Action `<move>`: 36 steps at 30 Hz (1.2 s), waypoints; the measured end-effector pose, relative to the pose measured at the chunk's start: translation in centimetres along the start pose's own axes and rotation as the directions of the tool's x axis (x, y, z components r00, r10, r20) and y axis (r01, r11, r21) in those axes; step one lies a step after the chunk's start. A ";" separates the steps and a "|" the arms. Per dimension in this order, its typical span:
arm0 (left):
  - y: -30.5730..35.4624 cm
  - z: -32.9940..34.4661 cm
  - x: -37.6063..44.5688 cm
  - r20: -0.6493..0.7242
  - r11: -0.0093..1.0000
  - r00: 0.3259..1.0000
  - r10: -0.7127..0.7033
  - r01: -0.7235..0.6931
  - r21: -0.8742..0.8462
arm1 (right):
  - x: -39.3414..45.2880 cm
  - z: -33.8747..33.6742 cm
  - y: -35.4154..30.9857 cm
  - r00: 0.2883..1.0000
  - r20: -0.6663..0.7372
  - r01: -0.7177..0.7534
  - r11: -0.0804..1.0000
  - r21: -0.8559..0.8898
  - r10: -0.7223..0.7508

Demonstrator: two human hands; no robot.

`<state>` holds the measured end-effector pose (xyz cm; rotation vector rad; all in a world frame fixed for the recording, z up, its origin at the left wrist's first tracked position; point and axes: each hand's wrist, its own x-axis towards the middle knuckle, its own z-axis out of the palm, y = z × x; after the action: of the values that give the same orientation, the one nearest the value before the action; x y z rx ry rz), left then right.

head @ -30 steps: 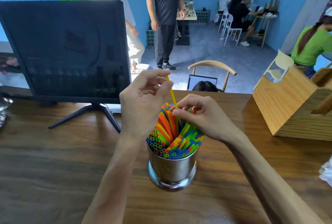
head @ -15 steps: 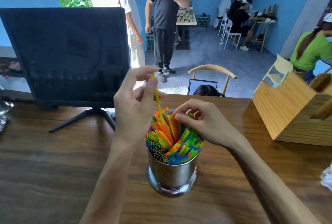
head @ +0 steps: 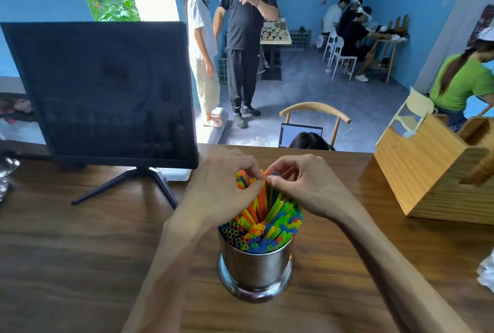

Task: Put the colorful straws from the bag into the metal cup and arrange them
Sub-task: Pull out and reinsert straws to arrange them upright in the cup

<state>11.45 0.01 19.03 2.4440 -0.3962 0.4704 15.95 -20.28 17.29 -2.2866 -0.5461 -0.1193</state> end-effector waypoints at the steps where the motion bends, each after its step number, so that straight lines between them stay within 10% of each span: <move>1: 0.2 0.0 0.1 0.003 1.000 1.000 -0.005 0.005 0.005 | 0.0 0.0 0.0 1.000 0.001 0.011 1.000 0.006 -0.011; 15: 1.1 0.0 0.1 0.039 1.000 0.999 -0.024 0.024 0.008 | -0.7 0.6 -0.1 0.998 0.066 -0.046 0.860 0.508 0.014; 36: 0.6 0.5 0.0 -0.078 0.994 0.997 0.016 -0.024 -0.105 | -1.3 -0.1 0.5 0.991 0.133 -0.090 0.754 0.651 0.004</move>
<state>11.38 -0.77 18.93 2.3139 -0.4030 0.5369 14.97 -21.07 16.72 -1.6114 -0.4923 0.2174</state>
